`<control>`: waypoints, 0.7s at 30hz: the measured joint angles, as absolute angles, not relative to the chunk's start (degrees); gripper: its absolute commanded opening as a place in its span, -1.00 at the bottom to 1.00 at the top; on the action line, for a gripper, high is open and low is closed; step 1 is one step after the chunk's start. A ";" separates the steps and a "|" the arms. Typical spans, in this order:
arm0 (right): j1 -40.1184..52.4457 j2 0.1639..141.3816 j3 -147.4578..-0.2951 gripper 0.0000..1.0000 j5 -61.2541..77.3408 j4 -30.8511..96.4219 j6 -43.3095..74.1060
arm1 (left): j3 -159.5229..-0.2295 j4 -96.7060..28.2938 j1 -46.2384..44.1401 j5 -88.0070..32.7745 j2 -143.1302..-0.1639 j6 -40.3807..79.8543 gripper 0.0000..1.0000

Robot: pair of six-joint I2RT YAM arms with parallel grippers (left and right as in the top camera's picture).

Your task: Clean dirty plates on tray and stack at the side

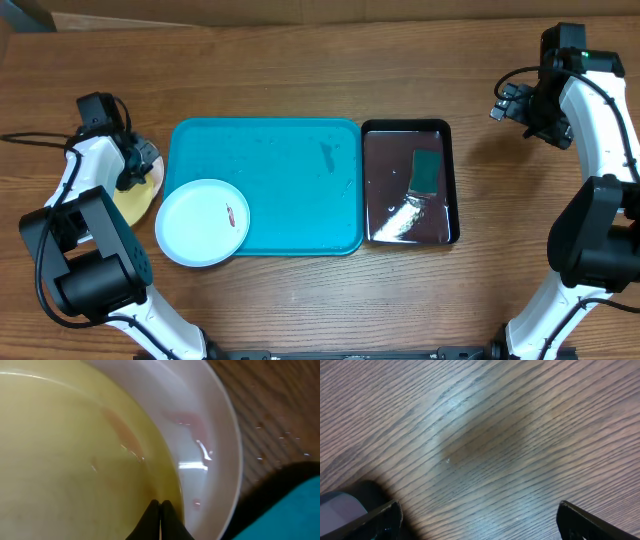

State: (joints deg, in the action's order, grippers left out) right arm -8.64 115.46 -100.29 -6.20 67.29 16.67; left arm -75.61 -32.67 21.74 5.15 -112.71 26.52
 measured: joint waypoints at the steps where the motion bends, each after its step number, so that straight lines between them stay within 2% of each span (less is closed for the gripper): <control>1: -8.64 115.46 -100.29 1.00 -6.17 67.31 16.71 | -75.61 -32.16 21.74 4.32 -112.71 26.35 -0.86; 8: -8.64 115.46 -100.29 1.00 -6.17 67.29 16.71 | -75.61 -29.12 21.74 1.48 -112.71 25.30 -0.80; 11: -8.64 115.46 -100.29 1.00 -6.20 67.24 16.71 | -75.61 -27.44 21.74 -0.05 -112.71 24.75 -0.67; 15: -8.64 115.46 -100.29 1.00 -6.17 67.29 16.71 | -76.03 -28.45 21.74 -4.62 -112.71 22.74 -0.08; 16: -8.64 115.46 -100.29 1.00 -6.20 67.24 16.71 | -76.53 -30.44 21.74 -6.02 -112.71 21.98 0.02; 19: -8.64 115.46 -100.29 1.00 -6.20 67.29 16.71 | -79.66 -37.71 21.74 -9.26 -112.71 21.76 0.12; 20: -8.64 115.46 -100.29 1.00 -6.20 67.26 16.71 | -81.41 -41.08 21.74 -10.20 -112.71 21.56 0.30; 21: -8.64 115.46 -100.29 1.00 -6.20 67.31 16.69 | -83.40 -43.81 21.74 -10.98 -112.68 21.54 1.00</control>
State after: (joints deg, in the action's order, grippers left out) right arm -8.64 115.46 -100.29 -6.20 67.31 16.69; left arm -83.40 -43.81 21.74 -10.98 -112.68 21.54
